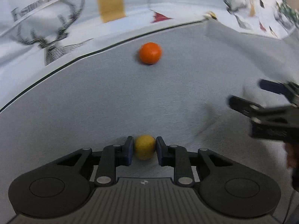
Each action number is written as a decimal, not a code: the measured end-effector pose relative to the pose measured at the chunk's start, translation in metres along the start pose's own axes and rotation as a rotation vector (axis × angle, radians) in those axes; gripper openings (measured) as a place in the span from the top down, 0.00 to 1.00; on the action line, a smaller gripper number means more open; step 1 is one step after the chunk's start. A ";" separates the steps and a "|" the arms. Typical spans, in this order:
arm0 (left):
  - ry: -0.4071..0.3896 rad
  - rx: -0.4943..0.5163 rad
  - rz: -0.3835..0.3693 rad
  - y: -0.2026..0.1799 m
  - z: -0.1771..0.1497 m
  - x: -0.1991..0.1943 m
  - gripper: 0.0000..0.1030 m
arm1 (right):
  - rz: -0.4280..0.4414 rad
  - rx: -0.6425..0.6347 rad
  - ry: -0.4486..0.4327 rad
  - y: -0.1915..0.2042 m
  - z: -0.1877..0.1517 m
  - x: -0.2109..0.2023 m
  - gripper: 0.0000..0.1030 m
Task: Organize fruits
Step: 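Grasp a yellow fruit with the left tool while the right tool grasps a mandarin, then carry the yellow fruit and mandarin over the blue plate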
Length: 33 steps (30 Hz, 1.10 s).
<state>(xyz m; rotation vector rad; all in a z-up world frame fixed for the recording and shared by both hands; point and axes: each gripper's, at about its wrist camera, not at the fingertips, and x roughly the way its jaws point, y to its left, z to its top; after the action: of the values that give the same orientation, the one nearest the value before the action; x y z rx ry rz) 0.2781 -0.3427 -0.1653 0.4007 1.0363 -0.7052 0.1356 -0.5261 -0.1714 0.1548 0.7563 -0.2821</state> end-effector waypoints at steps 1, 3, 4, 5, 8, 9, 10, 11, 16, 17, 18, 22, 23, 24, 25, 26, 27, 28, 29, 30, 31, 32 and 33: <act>-0.003 -0.008 0.013 0.005 -0.003 -0.005 0.73 | 0.029 -0.008 -0.002 0.007 0.005 0.009 0.01; 0.001 -0.041 0.035 0.021 -0.010 -0.015 0.73 | 0.077 -0.017 -0.011 0.024 0.018 0.031 0.01; 0.006 -0.059 0.047 0.025 -0.012 -0.023 0.73 | 0.092 -0.020 -0.016 0.032 0.025 0.041 0.01; 0.009 -0.083 0.058 0.032 -0.015 -0.030 0.73 | 0.109 -0.027 -0.010 0.041 0.033 0.055 0.01; 0.001 -0.135 0.073 0.048 -0.022 -0.054 0.73 | 0.089 -0.042 0.025 0.064 0.051 0.093 0.01; -0.004 -0.146 0.079 0.051 -0.023 -0.061 0.73 | 0.063 -0.051 0.023 0.069 0.054 0.101 0.01; -0.008 -0.155 0.085 0.052 -0.025 -0.067 0.73 | 0.035 -0.061 0.000 0.075 0.057 0.105 0.05; -0.014 -0.166 0.092 0.053 -0.028 -0.074 0.73 | 0.031 -0.068 -0.023 0.078 0.059 0.105 0.23; -0.025 -0.202 0.078 0.046 -0.044 -0.110 0.73 | -0.011 -0.147 -0.002 0.092 0.058 0.072 0.64; -0.032 -0.204 0.075 0.042 -0.049 -0.119 0.73 | 0.001 -0.143 -0.002 0.089 0.053 0.056 0.64; -0.039 -0.207 0.071 0.038 -0.054 -0.129 0.73 | 0.008 -0.141 -0.004 0.088 0.049 0.040 0.64; -0.076 -0.222 0.062 0.026 -0.084 -0.177 0.73 | 0.058 -0.105 -0.007 0.084 0.026 -0.050 0.64; -0.084 -0.223 0.061 0.023 -0.094 -0.191 0.73 | 0.065 -0.093 -0.010 0.084 0.018 -0.077 0.64; -0.088 -0.226 0.059 0.022 -0.102 -0.203 0.73 | 0.074 -0.087 -0.009 0.086 0.012 -0.100 0.64; -0.090 -0.231 0.057 0.020 -0.112 -0.216 0.73 | 0.086 -0.076 -0.007 0.089 0.006 -0.125 0.64; -0.094 -0.233 0.057 0.019 -0.122 -0.229 0.73 | 0.097 -0.067 -0.007 0.093 0.000 -0.144 0.64; -0.098 -0.235 0.062 0.018 -0.132 -0.242 0.73 | 0.113 -0.055 -0.006 0.098 -0.007 -0.168 0.64; -0.101 -0.237 0.069 0.017 -0.142 -0.254 0.73 | 0.131 -0.042 -0.006 0.104 -0.013 -0.189 0.64; -0.103 -0.242 0.078 0.018 -0.153 -0.267 0.73 | 0.145 -0.034 -0.004 0.112 -0.018 -0.205 0.64; -0.105 -0.246 0.083 0.019 -0.163 -0.277 0.73 | 0.162 -0.028 -0.003 0.123 -0.025 -0.225 0.64; -0.107 -0.247 0.090 0.020 -0.174 -0.288 0.73 | 0.176 -0.027 -0.005 0.132 -0.030 -0.241 0.64; -0.107 -0.249 0.100 0.021 -0.186 -0.300 0.73 | 0.196 -0.034 -0.005 0.144 -0.037 -0.259 0.64; -0.106 -0.252 0.110 0.022 -0.197 -0.310 0.73 | 0.216 -0.038 -0.003 0.154 -0.042 -0.272 0.64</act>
<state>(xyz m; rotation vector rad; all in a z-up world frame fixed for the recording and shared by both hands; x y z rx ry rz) 0.0679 -0.1013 0.0158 0.1979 0.9809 -0.4852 -0.0329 -0.3159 -0.0068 0.1979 0.7345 -0.0630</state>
